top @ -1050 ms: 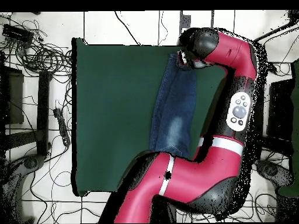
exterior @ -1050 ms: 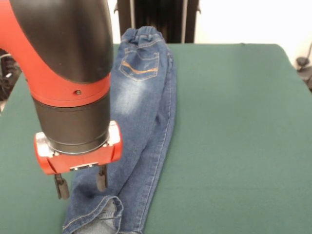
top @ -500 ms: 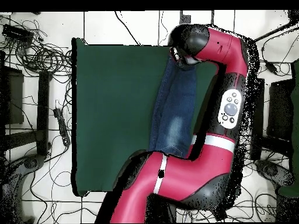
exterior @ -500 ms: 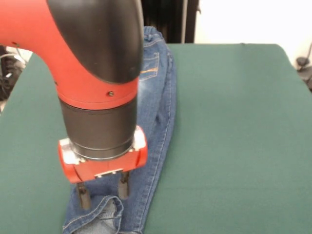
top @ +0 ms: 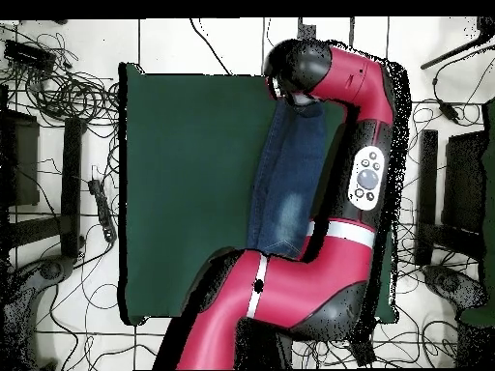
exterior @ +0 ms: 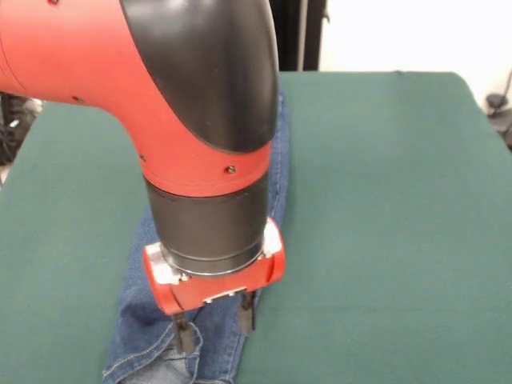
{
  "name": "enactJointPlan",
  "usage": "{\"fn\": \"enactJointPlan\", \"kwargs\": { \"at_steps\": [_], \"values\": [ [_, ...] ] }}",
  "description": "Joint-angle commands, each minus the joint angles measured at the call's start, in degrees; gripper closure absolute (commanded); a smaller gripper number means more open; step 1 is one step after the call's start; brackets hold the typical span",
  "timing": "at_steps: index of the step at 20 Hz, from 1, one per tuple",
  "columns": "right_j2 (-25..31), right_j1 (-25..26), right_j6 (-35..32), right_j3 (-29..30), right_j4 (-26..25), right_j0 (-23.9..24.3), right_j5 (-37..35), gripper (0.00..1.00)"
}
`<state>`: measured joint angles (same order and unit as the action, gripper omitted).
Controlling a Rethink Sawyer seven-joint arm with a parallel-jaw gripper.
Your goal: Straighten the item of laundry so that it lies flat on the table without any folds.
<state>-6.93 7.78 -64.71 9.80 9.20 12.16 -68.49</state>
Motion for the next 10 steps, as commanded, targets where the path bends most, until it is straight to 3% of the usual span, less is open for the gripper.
{"fn": "enactJointPlan", "kwargs": {
  "at_steps": [1,10],
  "values": [
    [5.5,2.6,6.1,2.6,2.9,-2.2,-10.0,0.00],
    [-1.4,4.3,-0.4,-1.3,2.2,-1.0,-16.1,0.00]
  ]
}}
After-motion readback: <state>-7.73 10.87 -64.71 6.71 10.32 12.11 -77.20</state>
